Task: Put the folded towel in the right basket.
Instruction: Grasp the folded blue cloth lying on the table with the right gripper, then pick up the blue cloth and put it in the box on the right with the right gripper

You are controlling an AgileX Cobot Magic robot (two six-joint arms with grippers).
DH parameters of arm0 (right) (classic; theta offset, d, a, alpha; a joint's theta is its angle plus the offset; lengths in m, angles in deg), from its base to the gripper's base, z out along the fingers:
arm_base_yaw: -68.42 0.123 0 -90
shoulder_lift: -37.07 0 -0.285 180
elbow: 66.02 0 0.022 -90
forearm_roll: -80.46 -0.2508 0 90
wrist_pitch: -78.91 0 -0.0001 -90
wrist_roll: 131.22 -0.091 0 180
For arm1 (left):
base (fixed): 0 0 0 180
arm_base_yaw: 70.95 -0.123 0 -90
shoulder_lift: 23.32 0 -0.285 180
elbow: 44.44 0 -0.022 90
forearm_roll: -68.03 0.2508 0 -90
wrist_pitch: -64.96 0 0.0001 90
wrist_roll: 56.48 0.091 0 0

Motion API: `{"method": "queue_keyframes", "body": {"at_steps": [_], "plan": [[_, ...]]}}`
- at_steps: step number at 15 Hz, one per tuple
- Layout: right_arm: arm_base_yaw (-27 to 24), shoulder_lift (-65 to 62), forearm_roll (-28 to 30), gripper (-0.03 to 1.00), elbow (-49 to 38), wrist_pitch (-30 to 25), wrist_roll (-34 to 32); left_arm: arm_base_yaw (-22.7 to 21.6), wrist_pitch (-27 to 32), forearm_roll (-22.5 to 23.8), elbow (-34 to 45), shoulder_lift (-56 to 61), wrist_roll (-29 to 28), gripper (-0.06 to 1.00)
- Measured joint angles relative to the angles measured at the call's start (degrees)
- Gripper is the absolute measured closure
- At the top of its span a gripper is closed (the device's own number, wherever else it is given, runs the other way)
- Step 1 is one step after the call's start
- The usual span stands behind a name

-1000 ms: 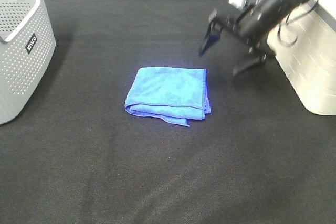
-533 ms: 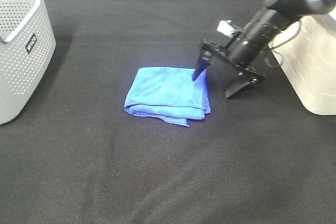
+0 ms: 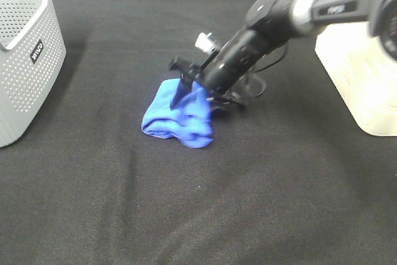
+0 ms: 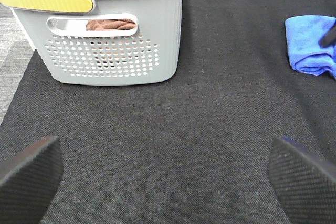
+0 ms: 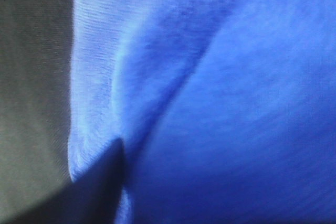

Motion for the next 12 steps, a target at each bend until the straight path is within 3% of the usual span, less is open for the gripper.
{"method": "queue_keyframes", "body": {"at_steps": [1, 5, 9, 12], "plan": [[0.0, 0.2, -0.2, 0.76, -0.2, 0.1, 0.2, 0.0, 0.0, 0.0, 0.0, 0.0, 0.0, -0.04], [0.1, -0.7, 0.7, 0.76, 0.6, -0.7, 2.9, 0.0, 0.0, 0.0, 0.0, 0.0, 0.0, -0.04], [-2.8, -6.8, 3.4, 0.76, 16.3, -11.9, 3.2, 0.0, 0.0, 0.0, 0.0, 0.0, 0.0, -0.04], [-10.1, -11.4, 6.1, 0.76, 33.3, -20.1, 2.5, 0.0, 0.0, 0.0, 0.0, 0.0, 0.0, -0.04]]}}
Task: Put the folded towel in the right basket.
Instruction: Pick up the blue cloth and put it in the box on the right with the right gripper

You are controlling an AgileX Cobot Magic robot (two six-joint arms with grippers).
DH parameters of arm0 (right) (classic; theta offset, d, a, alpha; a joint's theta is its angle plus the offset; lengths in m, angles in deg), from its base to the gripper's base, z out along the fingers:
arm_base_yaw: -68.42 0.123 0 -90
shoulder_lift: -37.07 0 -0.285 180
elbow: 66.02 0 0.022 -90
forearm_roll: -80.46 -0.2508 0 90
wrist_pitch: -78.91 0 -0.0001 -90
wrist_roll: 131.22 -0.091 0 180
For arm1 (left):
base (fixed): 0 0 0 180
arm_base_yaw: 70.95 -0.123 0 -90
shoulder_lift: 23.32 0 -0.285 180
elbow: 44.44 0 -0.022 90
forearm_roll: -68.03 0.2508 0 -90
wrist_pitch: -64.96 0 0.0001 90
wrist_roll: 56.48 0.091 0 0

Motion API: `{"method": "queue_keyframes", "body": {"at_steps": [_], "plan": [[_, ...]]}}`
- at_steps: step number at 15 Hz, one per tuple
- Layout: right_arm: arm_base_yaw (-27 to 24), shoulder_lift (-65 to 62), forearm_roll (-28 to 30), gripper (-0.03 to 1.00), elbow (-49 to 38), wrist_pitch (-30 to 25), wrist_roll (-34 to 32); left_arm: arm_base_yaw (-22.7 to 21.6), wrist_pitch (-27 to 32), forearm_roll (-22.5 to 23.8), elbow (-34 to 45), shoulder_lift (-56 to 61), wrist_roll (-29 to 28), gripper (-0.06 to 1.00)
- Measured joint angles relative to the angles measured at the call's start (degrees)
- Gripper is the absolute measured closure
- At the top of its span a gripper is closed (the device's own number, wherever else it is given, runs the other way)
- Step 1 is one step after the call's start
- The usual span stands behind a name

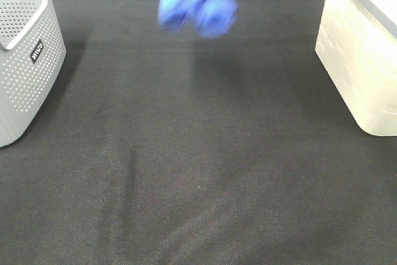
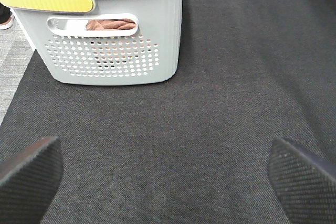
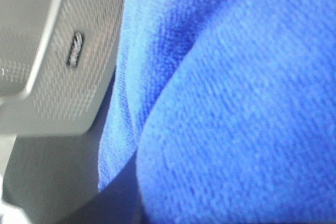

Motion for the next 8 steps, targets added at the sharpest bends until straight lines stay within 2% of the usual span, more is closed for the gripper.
{"method": "queue_keyframes", "body": {"at_steps": [3, 7, 8], "plan": [[-10.1, -2.2, 5.0, 0.76, 11.2, -1.1, -2.8, 0.0, 0.0, 0.0, 0.0, 0.0, 0.3, -0.04], [-26.1, -4.5, 11.7, 0.76, 11.5, -1.1, -3.0, 0.0, 0.0, 0.0, 0.0, 0.0, 0.0, -0.04], [-26.1, -4.5, 11.7, 0.76, 11.5, -1.1, -3.0, 0.0, 0.0, 0.0, 0.0, 0.0, 0.0, -0.04]]}}
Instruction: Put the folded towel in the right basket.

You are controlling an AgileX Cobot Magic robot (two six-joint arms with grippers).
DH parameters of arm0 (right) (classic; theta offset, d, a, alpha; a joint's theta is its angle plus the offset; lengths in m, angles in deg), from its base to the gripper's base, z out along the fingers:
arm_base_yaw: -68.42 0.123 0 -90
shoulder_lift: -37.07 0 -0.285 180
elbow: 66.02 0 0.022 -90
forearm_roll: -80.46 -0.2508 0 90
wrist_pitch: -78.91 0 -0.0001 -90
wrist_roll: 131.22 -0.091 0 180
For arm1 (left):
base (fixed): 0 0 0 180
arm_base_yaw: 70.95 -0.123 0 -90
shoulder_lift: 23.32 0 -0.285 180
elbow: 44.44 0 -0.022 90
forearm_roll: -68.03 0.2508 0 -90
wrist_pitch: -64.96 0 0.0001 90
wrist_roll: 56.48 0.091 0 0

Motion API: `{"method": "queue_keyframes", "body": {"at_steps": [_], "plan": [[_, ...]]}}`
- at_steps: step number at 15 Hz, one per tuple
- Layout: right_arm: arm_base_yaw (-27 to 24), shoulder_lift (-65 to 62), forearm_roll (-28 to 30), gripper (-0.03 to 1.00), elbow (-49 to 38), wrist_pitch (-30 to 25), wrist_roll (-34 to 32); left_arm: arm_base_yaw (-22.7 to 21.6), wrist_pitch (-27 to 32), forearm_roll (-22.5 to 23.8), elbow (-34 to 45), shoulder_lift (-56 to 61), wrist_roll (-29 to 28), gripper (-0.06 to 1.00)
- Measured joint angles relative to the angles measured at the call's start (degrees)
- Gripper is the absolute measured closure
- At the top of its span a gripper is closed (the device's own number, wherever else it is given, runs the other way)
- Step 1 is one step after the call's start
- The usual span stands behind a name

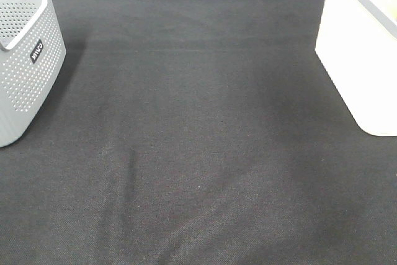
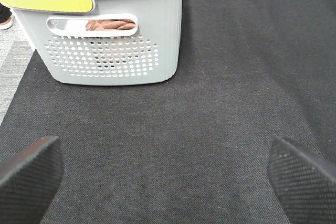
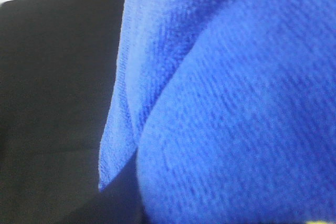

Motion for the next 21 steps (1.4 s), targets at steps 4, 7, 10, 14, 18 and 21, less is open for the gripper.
{"method": "queue_keyframes", "body": {"at_steps": [4, 7, 10, 14, 18, 21], "plan": [[-4.9, -0.1, 12.7, 0.76, -12.1, -0.2, -0.5, 0.0, 0.0, 0.0, 0.0, 0.0, 0.3, -0.04], [-4.9, 2.3, 21.7, 0.18, -19.3, -0.8, -1.1, 0.0, 0.0, 0.0, 0.0, 0.0, 0.0, -0.04], [-4.9, 2.8, 22.1, 0.02, -19.4, -0.7, -1.3, 0.0, 0.0, 0.0, 0.0, 0.0, 0.0, -0.04], [-0.2, -1.4, 21.2, 0.01, -16.0, -0.6, -1.3, 0.0, 0.0, 0.0, 0.0, 0.0, 0.3, -0.04], [14.3, -8.5, 24.4, 0.01, -15.5, -0.3, -3.4, 0.0, 0.0, 0.0, 0.0, 0.0, 0.0, -0.04], [19.0, -16.1, 23.8, 0.01, -19.8, -0.2, -4.5, 0.0, 0.0, 0.0, 0.0, 0.0, 0.3, -0.04]]}}
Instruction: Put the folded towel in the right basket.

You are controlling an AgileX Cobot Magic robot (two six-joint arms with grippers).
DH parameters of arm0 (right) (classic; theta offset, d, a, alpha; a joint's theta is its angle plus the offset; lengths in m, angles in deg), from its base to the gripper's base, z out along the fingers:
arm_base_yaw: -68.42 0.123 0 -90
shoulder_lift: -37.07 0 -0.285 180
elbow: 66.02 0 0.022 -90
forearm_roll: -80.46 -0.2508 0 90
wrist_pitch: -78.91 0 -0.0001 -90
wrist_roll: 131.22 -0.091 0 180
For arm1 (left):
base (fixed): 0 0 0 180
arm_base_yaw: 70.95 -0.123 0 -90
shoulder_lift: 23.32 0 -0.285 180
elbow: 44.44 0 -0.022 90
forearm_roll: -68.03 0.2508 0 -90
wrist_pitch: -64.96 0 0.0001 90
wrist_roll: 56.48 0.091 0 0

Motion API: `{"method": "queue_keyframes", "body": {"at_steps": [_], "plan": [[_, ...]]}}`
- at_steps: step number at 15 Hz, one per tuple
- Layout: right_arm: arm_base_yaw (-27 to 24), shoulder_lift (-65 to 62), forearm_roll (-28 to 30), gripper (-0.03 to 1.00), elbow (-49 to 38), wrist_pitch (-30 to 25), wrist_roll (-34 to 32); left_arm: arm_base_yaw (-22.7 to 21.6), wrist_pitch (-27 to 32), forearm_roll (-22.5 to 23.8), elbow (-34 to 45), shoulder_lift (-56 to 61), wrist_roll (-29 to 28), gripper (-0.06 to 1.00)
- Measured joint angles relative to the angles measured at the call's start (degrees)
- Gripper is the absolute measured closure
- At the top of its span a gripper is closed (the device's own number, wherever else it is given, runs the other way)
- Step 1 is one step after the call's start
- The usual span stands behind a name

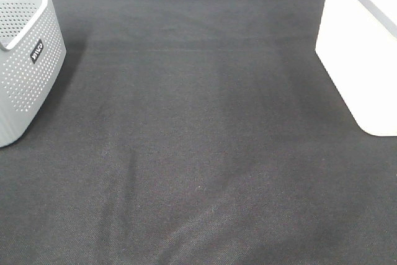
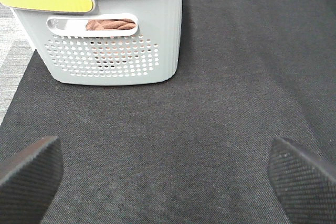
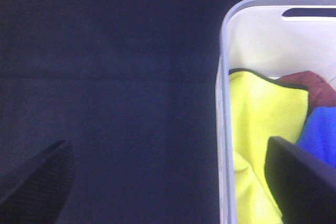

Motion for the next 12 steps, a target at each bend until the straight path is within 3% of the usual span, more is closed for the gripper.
{"method": "queue_keyframes", "body": {"at_steps": [4, 7, 10, 12], "plan": [[0.1, -18.9, 1.3, 0.01, -25.9, 0.2, -1.5, 0.0, 0.0, 0.0, 0.0, 0.0, 0.0, -0.04], [0.1, -38.8, 1.9, 0.01, -53.0, 10.1, -2.9, 0.0, 0.0, 0.0, 0.0, 0.0, 0.0, -0.04], [0.1, -52.9, 1.9, 0.01, -69.4, 12.4, -4.1, 0.0, 0.0, 0.0, 0.0, 0.0, 0.0, -0.04], [0.1, -57.2, 1.9, 0.01, -73.3, 12.5, -4.1, 0.0, 0.0, 0.0, 0.0, 0.0, 0.0, -0.04]]}}
